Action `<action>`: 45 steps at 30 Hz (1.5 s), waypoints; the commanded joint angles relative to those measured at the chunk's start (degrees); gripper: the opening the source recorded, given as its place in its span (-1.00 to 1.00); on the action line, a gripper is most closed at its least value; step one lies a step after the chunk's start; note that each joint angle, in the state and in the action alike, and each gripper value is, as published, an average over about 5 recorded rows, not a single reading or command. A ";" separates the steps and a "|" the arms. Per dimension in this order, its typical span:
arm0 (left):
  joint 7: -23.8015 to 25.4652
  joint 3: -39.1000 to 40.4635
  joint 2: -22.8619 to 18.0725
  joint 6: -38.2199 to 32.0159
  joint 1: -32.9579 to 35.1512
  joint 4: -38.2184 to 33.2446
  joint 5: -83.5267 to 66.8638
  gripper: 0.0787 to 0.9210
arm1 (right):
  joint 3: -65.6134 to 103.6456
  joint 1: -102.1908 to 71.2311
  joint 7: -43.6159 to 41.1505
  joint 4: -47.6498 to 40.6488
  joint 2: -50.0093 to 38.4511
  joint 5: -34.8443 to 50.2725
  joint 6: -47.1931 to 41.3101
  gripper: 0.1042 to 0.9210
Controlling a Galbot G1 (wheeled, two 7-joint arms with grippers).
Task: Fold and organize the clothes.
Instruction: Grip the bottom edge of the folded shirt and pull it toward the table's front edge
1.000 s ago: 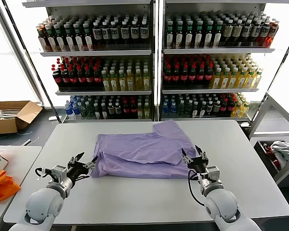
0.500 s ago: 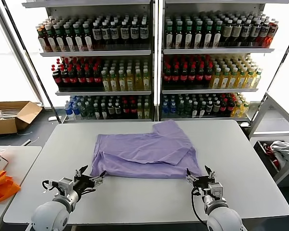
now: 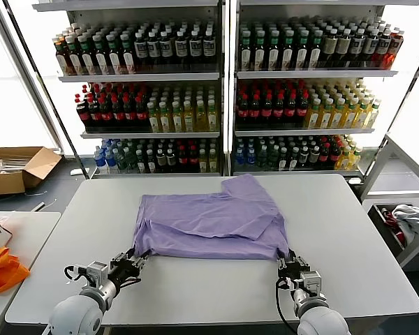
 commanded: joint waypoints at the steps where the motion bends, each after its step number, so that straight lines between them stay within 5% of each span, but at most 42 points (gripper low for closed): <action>1: 0.04 0.11 0.18 -0.50 0.31 0.48 -1.01 -0.35 | -0.22 -0.29 -0.27 -0.12 0.18 0.30 -0.11 -0.92; 12: -0.27 -1.19 0.49 -0.66 4.86 -3.97 -0.90 -0.97 | 2.17 -6.74 -2.83 6.25 -2.45 1.87 1.56 -0.99; 45: -0.46 -4.96 -1.71 0.63 24.00 -18.22 2.99 -0.99 | 17.39 -31.17 -7.67 16.12 -0.71 -1.36 8.08 -0.99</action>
